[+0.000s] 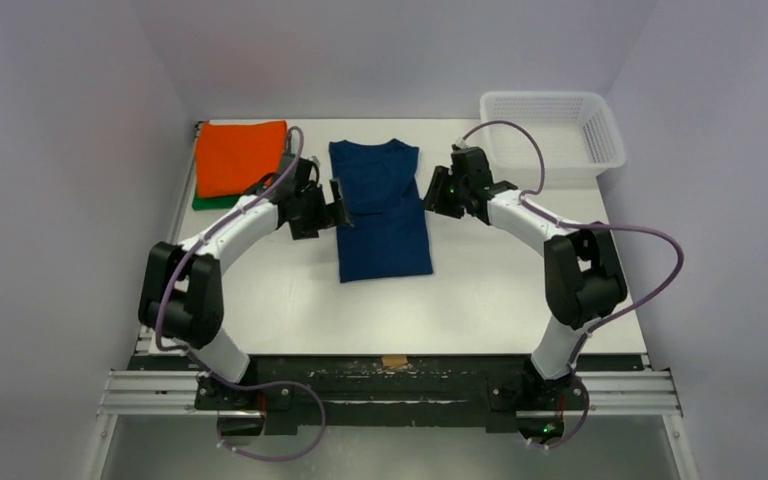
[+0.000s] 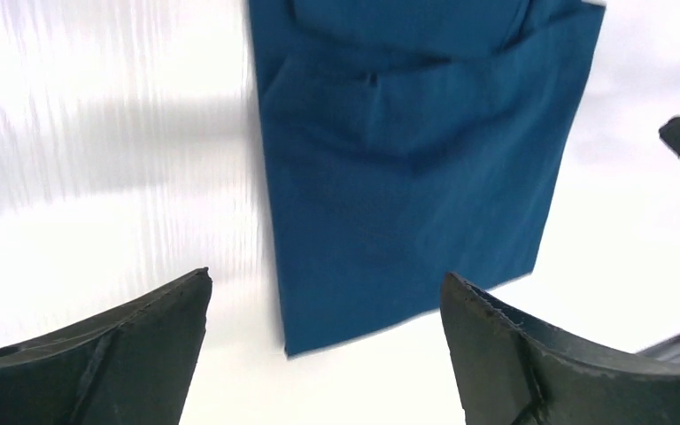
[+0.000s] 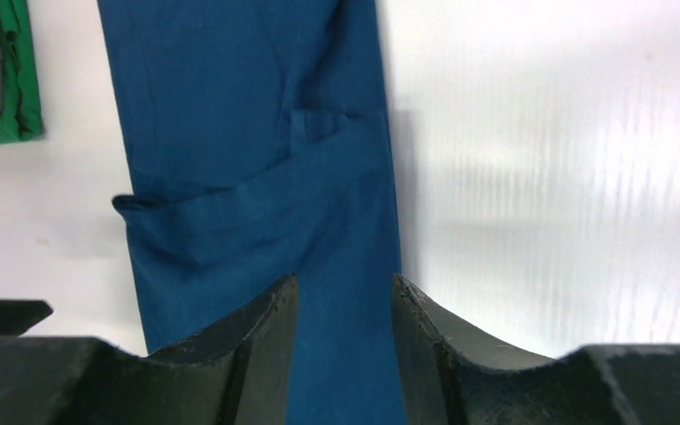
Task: Fold and stack the t-shirts
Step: Fold the folded rectangular tshirt in 1/3 of the way, then grab one side of the 2/3 rectangular tshirt with both arms
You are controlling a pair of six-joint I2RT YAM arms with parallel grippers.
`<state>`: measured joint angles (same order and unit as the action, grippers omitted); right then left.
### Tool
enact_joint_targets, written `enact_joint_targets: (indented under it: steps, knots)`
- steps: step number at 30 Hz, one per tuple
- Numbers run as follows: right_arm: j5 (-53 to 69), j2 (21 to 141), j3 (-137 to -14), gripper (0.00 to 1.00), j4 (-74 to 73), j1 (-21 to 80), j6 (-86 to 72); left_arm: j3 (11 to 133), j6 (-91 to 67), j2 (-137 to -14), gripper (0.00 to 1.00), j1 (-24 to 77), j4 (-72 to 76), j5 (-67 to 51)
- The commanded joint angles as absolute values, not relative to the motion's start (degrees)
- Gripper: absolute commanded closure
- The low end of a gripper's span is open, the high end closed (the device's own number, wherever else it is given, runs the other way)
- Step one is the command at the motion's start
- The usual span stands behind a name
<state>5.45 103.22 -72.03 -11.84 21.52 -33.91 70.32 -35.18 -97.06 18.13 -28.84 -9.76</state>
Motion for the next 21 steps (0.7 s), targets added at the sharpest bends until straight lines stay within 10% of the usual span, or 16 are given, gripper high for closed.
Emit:
enact_joint_targets:
  steps: [1, 6, 21]
  knots:
    - [2.86, 97.66, -66.63, 0.57, -11.12, 21.42, -32.47, 58.93, -37.51, -86.35, 0.03, 19.03, -24.03, -12.86]
    - [7.56, 92.47, -56.77, 0.57, -8.63, 21.99, -34.41, 48.39, -40.32, -79.75, 0.04, 22.19, -20.74, -12.83]
    - [13.2, 91.42, -41.76, 0.64, -2.57, 24.1, -38.74, 46.07, -43.05, -91.84, 0.52, 24.39, -14.17, -15.48]
